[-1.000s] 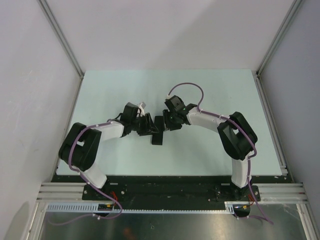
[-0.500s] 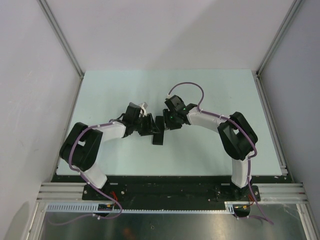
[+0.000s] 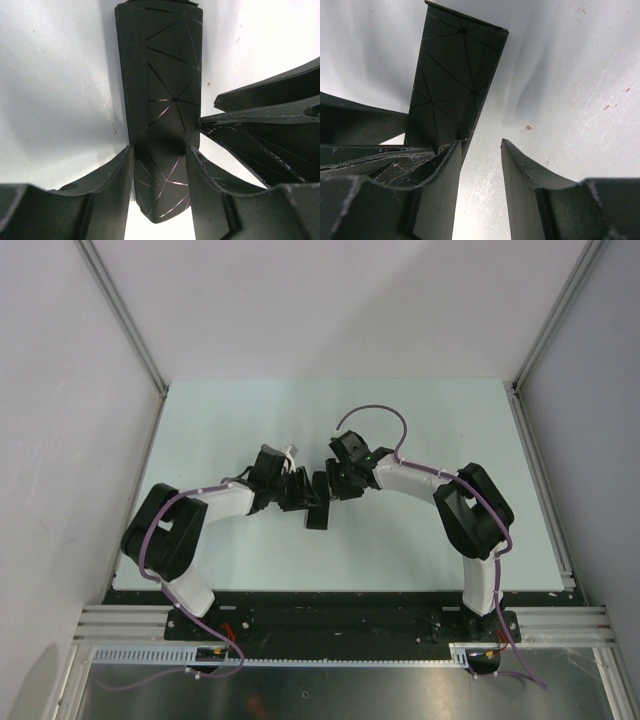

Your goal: Organize the sunglasses

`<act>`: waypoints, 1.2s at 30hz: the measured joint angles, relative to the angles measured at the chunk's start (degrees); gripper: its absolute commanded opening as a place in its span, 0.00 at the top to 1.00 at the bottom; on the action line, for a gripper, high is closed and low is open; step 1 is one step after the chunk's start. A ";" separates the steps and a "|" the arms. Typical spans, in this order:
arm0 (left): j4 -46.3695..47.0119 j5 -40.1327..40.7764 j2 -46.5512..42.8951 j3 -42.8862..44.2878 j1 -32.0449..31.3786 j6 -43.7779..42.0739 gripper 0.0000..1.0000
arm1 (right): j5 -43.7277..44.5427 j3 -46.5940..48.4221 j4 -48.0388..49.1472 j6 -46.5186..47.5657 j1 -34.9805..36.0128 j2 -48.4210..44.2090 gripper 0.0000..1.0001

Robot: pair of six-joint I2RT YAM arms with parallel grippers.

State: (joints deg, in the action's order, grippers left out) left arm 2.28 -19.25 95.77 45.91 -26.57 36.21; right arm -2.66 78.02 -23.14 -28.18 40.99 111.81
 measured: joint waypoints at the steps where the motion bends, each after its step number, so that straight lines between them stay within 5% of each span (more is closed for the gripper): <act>1: 0.00 0.02 0.00 0.00 -0.02 0.00 0.50 | 0.02 0.00 0.00 0.02 0.02 0.02 0.58; 13: -1.14 0.92 0.24 0.72 -0.66 -0.07 0.38 | 0.02 0.33 -0.15 0.68 0.07 0.13 0.57; 17: -3.69 1.38 -0.44 1.40 -1.29 -0.22 0.30 | 0.72 0.13 -0.24 1.01 -0.07 -0.46 0.44; 28: -10.21 8.28 -10.38 8.98 -1.42 -4.24 0.21 | 1.81 -0.28 -0.07 1.49 -1.44 -7.19 0.37; 33: -13.68 12.81 -16.46 9.07 -1.22 -7.34 0.00 | 4.15 -0.31 -0.98 1.49 -2.12 -10.75 0.33; 36: -16.13 15.13 -22.10 9.07 -1.03 -9.84 0.00 | 6.29 -0.39 -2.73 1.81 -2.27 -13.86 0.21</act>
State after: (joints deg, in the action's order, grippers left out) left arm -13.85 -4.12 73.67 54.98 -27.59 26.37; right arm 3.64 77.62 -25.87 -26.37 38.72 97.95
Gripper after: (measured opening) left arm 0.994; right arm 0.700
